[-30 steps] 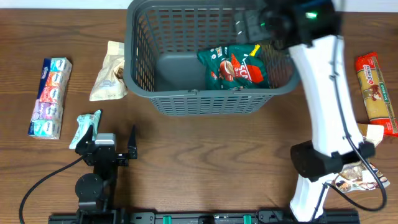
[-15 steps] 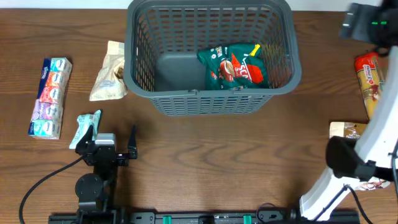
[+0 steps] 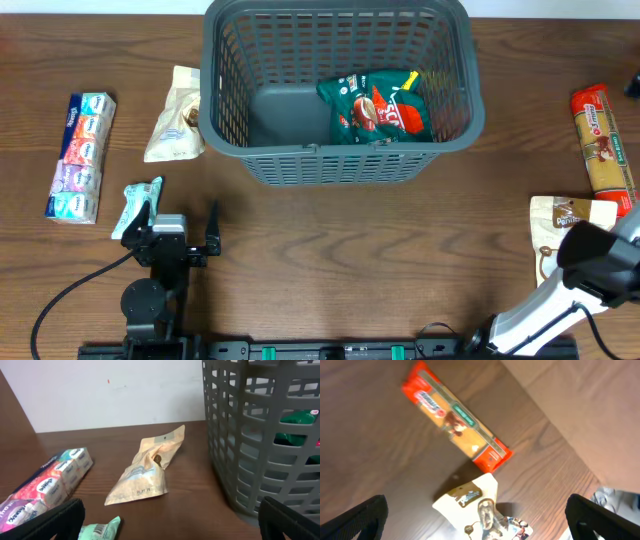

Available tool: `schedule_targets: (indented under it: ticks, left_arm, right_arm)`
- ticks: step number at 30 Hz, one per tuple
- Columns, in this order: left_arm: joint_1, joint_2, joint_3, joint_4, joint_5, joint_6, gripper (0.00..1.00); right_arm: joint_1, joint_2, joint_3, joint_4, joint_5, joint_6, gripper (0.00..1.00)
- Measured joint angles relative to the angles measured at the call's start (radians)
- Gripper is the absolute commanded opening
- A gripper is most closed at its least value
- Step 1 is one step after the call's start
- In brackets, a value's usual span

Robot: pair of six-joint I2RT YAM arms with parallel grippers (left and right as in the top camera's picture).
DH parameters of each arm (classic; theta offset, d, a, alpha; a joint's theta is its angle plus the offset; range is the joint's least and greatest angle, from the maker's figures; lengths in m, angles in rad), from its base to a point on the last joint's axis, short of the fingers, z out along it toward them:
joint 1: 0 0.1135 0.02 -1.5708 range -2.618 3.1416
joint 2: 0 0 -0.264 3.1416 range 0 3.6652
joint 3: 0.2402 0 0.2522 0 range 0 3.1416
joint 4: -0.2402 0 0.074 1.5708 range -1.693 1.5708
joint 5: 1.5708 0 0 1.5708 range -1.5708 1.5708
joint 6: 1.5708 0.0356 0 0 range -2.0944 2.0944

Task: Pack container
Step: 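Withdraw the right gripper back toward the San Remo spaghetti pack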

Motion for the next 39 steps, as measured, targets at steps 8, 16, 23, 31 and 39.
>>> schedule_targets:
  ticks: [8, 16, 23, 31, 39]
  left_arm:
    - [0.0, 0.0, 0.0, 0.0, 0.0, 0.0, 0.99]
    - [0.0, 0.0, 0.0, 0.0, 0.0, 0.0, 0.99]
    - [0.0, 0.0, 0.0, 0.0, 0.0, 0.0, 0.99]
    - [0.0, 0.0, 0.0, 0.0, 0.0, 0.0, 0.99]
    - [0.0, 0.0, 0.0, 0.0, 0.0, 0.0, 0.99]
  right_arm:
    - [-0.058, 0.001, -0.337, 0.267, 0.004, -0.087, 0.86]
    - [-0.084, 0.001, -0.649, 0.557, -0.115, -0.326, 0.9]
    - [-0.098, 0.001, -0.767, 0.653, -0.165, -0.462, 0.99]
    - [-0.179, 0.001, -0.768, 0.652, -0.187, -0.498, 0.99]
    - [-0.213, 0.001, -0.768, 0.626, -0.204, -0.505, 0.99]
